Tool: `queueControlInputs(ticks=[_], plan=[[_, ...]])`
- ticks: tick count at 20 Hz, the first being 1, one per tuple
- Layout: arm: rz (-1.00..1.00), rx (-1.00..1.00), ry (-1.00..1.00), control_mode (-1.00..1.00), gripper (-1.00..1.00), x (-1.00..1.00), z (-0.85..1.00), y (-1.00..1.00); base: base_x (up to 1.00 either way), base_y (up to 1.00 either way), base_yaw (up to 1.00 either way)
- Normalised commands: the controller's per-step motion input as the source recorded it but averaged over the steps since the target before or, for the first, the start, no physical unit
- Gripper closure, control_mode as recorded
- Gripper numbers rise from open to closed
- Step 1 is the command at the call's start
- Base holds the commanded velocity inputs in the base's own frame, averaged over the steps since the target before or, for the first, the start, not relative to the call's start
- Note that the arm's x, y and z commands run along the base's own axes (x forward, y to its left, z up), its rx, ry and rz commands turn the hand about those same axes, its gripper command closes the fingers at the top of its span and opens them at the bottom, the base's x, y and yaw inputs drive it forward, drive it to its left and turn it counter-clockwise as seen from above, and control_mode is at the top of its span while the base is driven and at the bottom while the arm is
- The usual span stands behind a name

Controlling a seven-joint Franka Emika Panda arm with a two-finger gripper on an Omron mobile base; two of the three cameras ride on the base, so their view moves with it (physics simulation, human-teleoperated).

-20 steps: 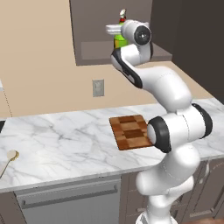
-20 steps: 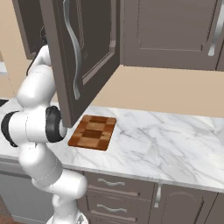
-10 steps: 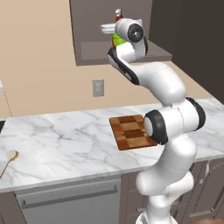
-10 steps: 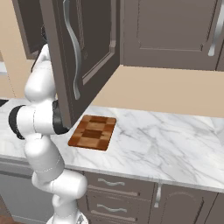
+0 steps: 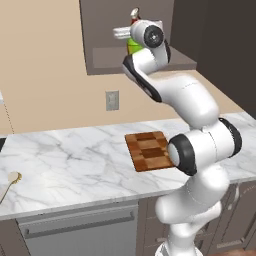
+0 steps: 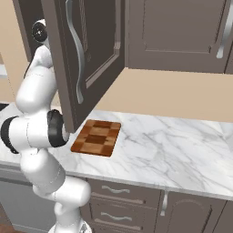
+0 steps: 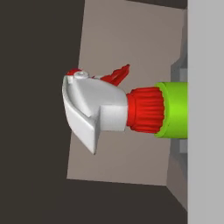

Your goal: Grab the spray bottle from the cabinet, then place it next to the cutting board for sanitizing. Then grab the dish brush from the countertop next to the sink and place it next to the cutting board.

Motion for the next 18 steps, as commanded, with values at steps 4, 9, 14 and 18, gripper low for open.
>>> queueControlInputs(ticks=[4,9,14,18], plan=[[0.0,0.0,-0.04,-1.0,1.0,-0.88,0.0,0.0,0.0,0.0,0.0],[0.0,0.0,-0.09,-1.0,1.0,-1.0,0.0,0.0,0.0,0.0,0.0],[-0.02,0.0,-0.14,-1.0,1.0,-1.0,0.0,0.0,0.0,0.0,0.0],[-0.03,0.0,-0.02,-1.0,1.0,-1.0,-0.25,0.0,0.0,0.0,0.0]])
